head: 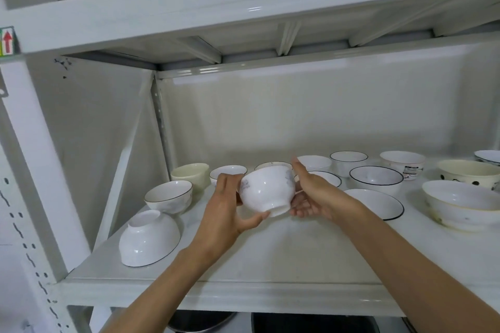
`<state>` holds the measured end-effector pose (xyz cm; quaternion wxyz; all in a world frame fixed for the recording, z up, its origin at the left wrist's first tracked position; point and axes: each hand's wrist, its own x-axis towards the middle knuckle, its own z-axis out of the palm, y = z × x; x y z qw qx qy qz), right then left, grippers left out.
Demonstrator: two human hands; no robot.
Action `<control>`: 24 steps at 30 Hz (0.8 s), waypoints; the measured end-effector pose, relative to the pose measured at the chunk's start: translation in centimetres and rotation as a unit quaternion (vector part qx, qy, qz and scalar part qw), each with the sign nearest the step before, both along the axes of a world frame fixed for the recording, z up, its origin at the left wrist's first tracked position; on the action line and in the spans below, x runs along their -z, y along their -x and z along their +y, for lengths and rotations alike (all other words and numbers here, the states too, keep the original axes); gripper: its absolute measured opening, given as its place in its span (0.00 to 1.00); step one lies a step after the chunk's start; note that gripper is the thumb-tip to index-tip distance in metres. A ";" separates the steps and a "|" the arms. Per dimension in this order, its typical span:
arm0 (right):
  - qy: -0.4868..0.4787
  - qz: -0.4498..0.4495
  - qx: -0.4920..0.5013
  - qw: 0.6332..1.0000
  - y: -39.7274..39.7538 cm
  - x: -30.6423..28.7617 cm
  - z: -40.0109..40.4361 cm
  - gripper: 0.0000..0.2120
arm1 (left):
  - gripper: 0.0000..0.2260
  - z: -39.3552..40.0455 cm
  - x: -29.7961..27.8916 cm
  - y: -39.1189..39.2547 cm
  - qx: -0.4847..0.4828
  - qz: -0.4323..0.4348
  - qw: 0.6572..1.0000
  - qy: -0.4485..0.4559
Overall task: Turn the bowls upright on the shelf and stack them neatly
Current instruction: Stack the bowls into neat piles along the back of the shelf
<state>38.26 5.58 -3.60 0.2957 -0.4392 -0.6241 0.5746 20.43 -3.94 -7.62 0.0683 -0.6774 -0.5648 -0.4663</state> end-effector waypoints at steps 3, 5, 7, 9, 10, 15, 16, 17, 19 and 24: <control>0.037 -0.009 -0.035 0.999 -0.3 0.6 0.2 0.28 | 0.31 0.2 0.7 0.4 0.016 0.047 0.999 0.001; 0.052 0.000 -0.041 0.998 -0.4 0.9 0.1 0.22 | 0.32 0.3 1.1 0.7 0.029 0.006 0.999 0.018; 0.042 -0.001 -0.038 0.998 -0.4 1.2 -0.2 0.18 | 0.32 0.2 1.2 0.7 0.026 -0.066 0.996 0.045; 0.022 -0.013 -0.027 0.999 -0.4 1.4 -0.4 0.15 | 0.29 0.5 0.9 0.6 0.024 -0.161 0.982 0.097; 0.012 -0.021 -0.021 0.999 -0.3 1.4 -0.5 0.13 | 0.31 0.6 0.5 0.4 0.032 -0.225 0.963 0.143; -0.027 -0.064 -0.003 0.998 0.0 1.2 -1.0 0.05 | 0.18 0.7 -0.1 -0.5 0.058 -0.356 0.879 0.312; -0.056 -0.085 0.006 0.995 0.1 1.3 -1.0 0.06 | 0.15 0.8 0.0 -0.6 0.051 -0.345 0.884 0.312; -0.099 -0.118 0.018 0.988 0.2 1.5 -0.6 0.08 | 0.13 0.9 0.1 -0.7 0.041 -0.332 0.890 0.309; -0.178 -0.188 0.031 0.965 0.3 1.9 -0.2 0.10 | 0.11 1.2 0.4 -0.7 0.023 -0.297 0.904 0.307; -0.266 -0.287 0.018 0.920 0.3 2.5 0.6 0.13 | 0.12 1.4 0.2 -0.9 0.006 -0.241 0.919 0.312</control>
